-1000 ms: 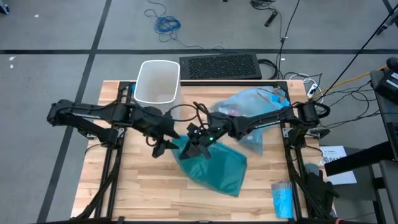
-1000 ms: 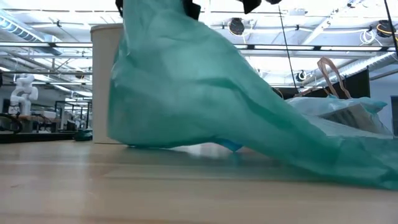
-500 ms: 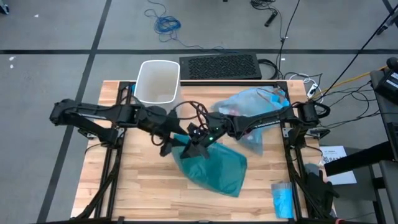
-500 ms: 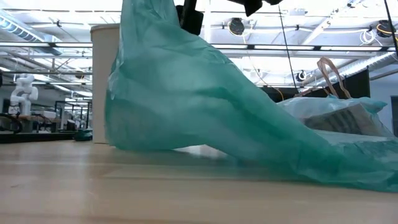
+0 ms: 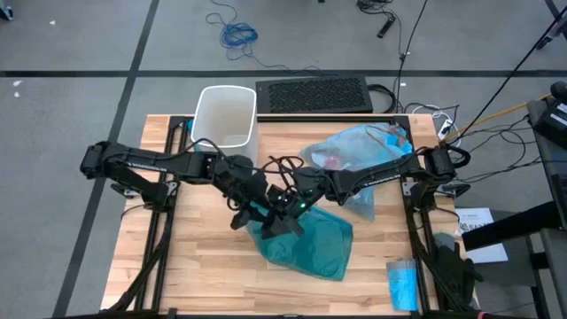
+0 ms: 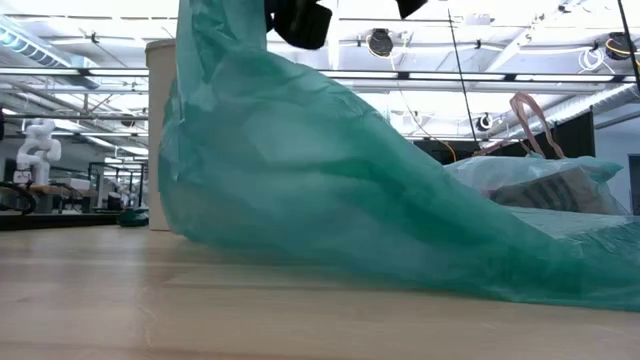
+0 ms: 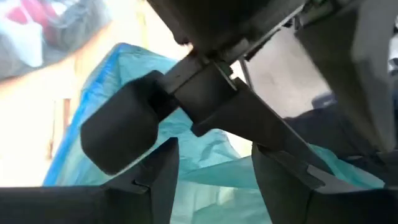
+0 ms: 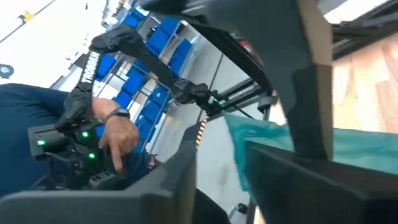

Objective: Place trash/remove bag and relplace
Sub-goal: Insert the blue trash bag into the white trash bin

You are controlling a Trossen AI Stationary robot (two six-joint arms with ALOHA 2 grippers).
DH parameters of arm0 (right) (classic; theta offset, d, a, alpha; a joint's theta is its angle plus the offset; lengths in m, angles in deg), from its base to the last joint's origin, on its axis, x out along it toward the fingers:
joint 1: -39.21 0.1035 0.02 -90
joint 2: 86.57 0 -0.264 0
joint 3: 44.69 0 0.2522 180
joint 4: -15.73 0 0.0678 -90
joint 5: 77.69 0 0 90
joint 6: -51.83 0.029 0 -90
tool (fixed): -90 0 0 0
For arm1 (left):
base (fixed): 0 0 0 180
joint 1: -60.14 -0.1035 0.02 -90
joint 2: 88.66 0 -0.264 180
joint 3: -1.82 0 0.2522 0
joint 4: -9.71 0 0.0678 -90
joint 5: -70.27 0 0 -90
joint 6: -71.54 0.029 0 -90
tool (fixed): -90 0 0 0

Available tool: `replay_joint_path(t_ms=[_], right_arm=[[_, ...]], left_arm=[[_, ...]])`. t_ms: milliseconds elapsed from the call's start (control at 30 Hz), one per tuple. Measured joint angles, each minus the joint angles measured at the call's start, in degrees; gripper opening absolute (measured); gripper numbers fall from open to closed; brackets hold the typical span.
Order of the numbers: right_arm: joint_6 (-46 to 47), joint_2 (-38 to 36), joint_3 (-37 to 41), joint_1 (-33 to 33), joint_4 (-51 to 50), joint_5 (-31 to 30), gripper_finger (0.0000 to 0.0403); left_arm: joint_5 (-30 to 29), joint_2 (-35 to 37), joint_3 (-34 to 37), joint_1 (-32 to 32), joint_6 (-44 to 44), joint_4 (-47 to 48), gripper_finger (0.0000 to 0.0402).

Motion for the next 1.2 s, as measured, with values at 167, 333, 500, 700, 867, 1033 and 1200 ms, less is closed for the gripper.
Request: replay_joint_path(t_ms=[167, 333, 500, 700, 867, 1033, 1200], right_arm=[[1.0, -0.2, 0.0, -0.2, 0.1, 0.3, 0.0205], [-0.7, -2.3, -0.1, -0.4, -5.6, -2.4, 0.0217], [-6.8, -6.5, -0.2, -1.5, -28.8, -18.3, 0.0204], [-10.5, -9.9, 0.8, -4.0, -46.5, -26.3, 0.0199], [-9.3, -9.8, 7.6, -6.4, -44.3, -21.1, 0.0199], [-5.9, -9.9, 13.8, -8.0, -35.7, -15.7, 0.0199], [-4.7, -10.0, 16.2, -8.7, -33.8, -11.4, 0.0199]], left_arm=[[1.9, -0.1, 0.0, 0.2, 0.9, 1.7, 0.0143], [4.2, -0.1, 0.0, 1.3, 1.0, 3.2, 0.0107], [6.9, 0.0, 0.0, 4.4, -1.0, 6.1, 0.0098], [6.6, 0.7, 0.0, 6.7, -3.6, 9.2, 0.0097], [9.8, 1.4, -0.1, 7.8, -3.3, 18.7, 0.0097], [11.0, 2.5, 1.8, 10.5, -3.7, 23.9, 0.0097], [16.9, 6.9, 10.0, 13.1, -12.2, 12.6, 0.0097]])
